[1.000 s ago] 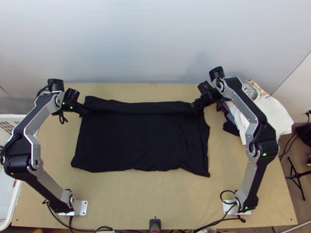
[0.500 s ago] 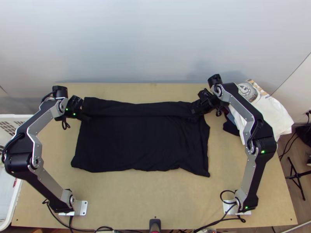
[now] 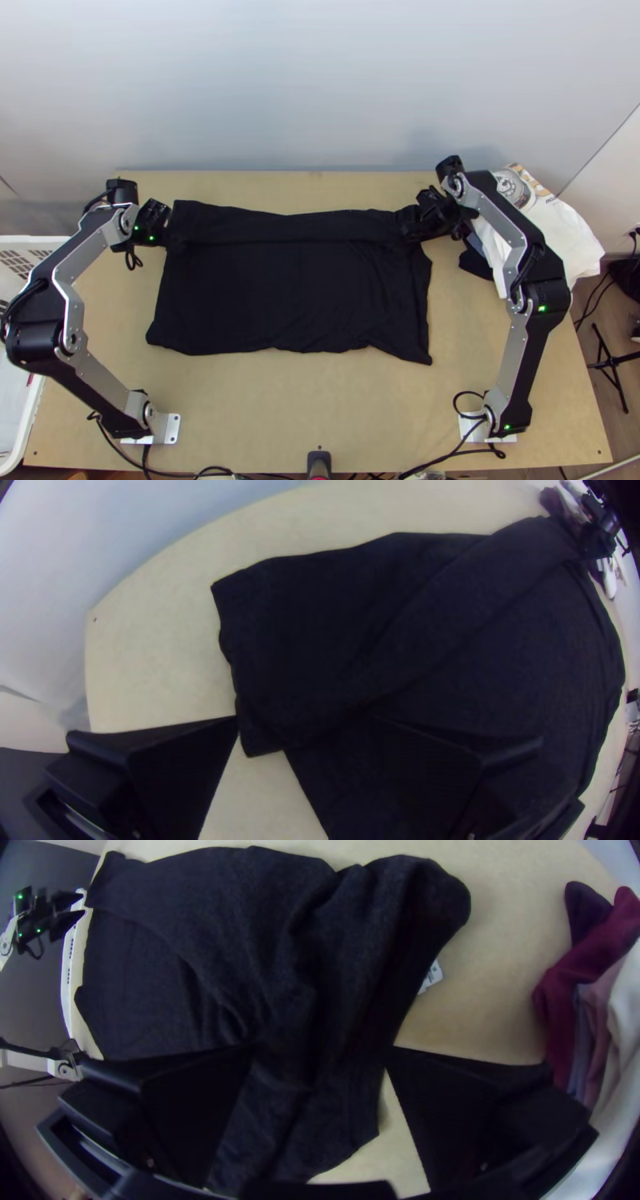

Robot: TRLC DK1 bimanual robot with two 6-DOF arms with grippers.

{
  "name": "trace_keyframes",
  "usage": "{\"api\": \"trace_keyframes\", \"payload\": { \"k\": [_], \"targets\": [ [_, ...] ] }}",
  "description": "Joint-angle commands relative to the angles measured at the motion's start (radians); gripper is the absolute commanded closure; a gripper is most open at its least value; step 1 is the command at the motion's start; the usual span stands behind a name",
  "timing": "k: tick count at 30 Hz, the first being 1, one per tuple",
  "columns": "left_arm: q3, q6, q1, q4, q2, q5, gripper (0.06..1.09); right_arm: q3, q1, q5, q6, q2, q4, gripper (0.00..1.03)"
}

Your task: Fold the t-shirt

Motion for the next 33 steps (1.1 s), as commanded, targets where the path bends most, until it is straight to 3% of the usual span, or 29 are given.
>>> {"api": "trace_keyframes", "payload": {
  "k": [1,7,16,22,33],
  "targets": [
    [0.008,-0.015,0.001,-0.047,-0.117,-0.001,0.1,0.042,-0.009,0.0,-0.007,-0.061,-0.098,0.04],
    [-0.012,0.079,-0.031,-0.289,-0.243,0.059,0.1,-0.069,0.0,-0.008,-0.012,-0.2,-0.145,0.04],
    [-0.207,0.158,-0.134,-0.455,-0.487,0.088,0.11,-0.408,0.045,-0.012,-0.015,-0.459,-0.133,0.04],
    [-0.353,0.218,-0.162,-0.458,-0.643,0.085,0.11,-0.61,0.118,-0.012,0.016,-0.582,-0.069,0.04],
    [-0.561,0.419,-0.192,-0.447,-0.777,-0.019,0.12,-0.668,0.155,-0.018,0.044,-0.53,-0.003,0.04]
  ]
}}
